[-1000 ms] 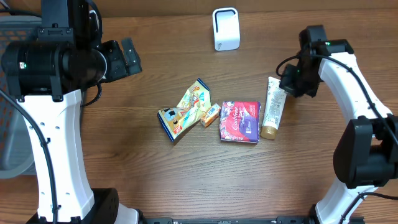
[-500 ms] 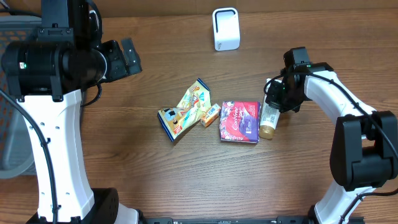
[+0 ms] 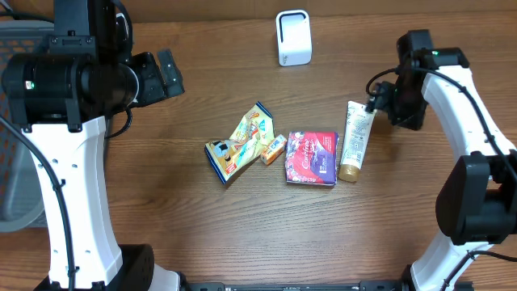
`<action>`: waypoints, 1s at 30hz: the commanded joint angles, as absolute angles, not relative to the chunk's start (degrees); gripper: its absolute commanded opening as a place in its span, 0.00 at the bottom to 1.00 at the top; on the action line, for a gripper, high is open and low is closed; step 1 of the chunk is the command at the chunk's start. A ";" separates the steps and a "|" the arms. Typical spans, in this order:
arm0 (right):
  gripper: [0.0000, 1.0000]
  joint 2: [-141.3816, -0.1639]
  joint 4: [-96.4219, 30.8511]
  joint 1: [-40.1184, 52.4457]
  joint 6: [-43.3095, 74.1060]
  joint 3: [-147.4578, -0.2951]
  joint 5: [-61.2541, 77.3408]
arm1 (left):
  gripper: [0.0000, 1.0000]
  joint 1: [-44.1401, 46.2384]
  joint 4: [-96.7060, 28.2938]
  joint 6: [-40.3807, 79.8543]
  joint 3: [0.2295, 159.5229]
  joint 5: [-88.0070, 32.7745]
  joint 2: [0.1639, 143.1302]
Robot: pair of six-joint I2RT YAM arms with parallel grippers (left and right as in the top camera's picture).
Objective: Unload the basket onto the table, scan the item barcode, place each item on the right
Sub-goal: 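Close the right gripper on the white tube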
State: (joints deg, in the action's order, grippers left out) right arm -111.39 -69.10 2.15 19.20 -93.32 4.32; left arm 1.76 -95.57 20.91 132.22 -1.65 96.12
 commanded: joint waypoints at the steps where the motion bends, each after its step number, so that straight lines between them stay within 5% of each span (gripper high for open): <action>1: 1.00 -111.31 -67.29 3.01 14.50 -92.14 13.91 | 1.00 1.52 -95.39 21.45 132.07 -1.48 95.24; 24: 1.00 -111.35 -53.08 7.88 21.67 -70.76 10.63 | 1.00 1.52 -95.39 21.45 132.07 -1.48 95.24; 28: 0.87 -111.35 -52.25 7.88 21.67 -70.72 10.57 | 1.00 1.52 -95.39 21.45 132.07 -1.48 95.24; 30: 0.69 -111.35 -52.42 7.79 21.34 -71.29 10.31 | 1.00 1.52 -95.39 21.45 132.07 -1.48 95.26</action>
